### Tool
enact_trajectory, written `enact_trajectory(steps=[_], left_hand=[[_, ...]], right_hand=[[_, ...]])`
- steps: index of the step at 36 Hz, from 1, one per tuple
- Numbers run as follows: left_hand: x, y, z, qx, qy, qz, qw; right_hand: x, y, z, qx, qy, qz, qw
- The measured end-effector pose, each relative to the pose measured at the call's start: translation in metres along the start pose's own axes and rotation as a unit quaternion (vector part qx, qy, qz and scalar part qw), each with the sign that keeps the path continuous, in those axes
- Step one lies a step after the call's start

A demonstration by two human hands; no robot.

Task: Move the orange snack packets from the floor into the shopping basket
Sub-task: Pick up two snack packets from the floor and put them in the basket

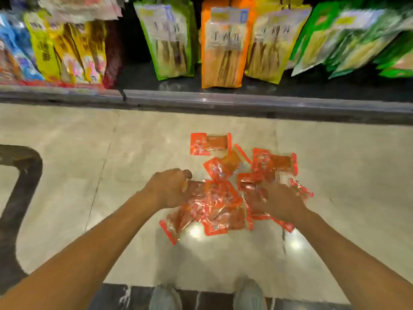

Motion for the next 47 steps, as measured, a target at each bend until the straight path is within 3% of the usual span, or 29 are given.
enact_trajectory(steps=[5,8,13,15,20,25,28,31,35,38,40,44,47], left_hand=[[0.099,0.0,-0.11,0.108,-0.005,-0.065,0.992],[0.146,0.001,-0.16,0.143,-0.043,-0.083,0.985],[0.166,0.007,-0.205,0.15,-0.035,-0.089,0.984],[0.166,0.01,-0.212,0.163,-0.046,-0.076,0.983],[0.172,0.005,-0.22,0.155,-0.06,-0.034,0.985],[0.182,0.0,-0.22,0.107,-0.074,-0.007,0.991],[0.186,-0.003,-0.215,0.083,-0.076,0.011,0.994],[0.188,-0.006,-0.213,0.041,-0.055,0.038,0.997],[0.188,0.0,-0.21,-0.041,0.029,0.088,0.995],[0.187,0.013,-0.206,-0.234,0.114,0.112,0.959],[0.187,0.018,-0.202,-0.328,0.116,0.099,0.932],[0.179,0.022,-0.193,-0.396,0.126,0.121,0.901],[0.17,0.025,-0.188,-0.436,0.141,0.122,0.88]], right_hand=[[0.103,-0.06,-0.098,-0.001,0.019,0.0,1.0],[0.141,-0.071,-0.144,0.018,-0.018,-0.004,1.0],[0.152,-0.066,-0.189,0.277,-0.016,-0.093,0.956],[0.149,-0.067,-0.199,0.36,-0.014,-0.152,0.92],[0.147,-0.065,-0.217,0.592,-0.036,-0.238,0.77],[0.162,-0.061,-0.228,0.647,-0.087,-0.263,0.71],[0.172,-0.059,-0.221,0.651,-0.089,-0.267,0.705],[0.179,-0.062,-0.214,0.631,-0.101,-0.254,0.726],[0.182,-0.061,-0.211,0.615,-0.11,-0.215,0.751],[0.18,-0.054,-0.208,0.641,-0.09,-0.187,0.739],[0.178,-0.05,-0.207,0.66,-0.074,-0.176,0.726],[0.177,-0.052,-0.21,0.671,-0.062,-0.166,0.72],[0.17,-0.057,-0.203,0.649,-0.077,-0.153,0.741]])
Point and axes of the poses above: each hand's wrist, its own x-axis towards the middle knuckle, its own z-axis out of the back of the hand, y = z × x, the point moved 1 cm from there along x, towards the middle knuckle, and after that the axes turned 14 degrees about x, right-handed, at the moved point
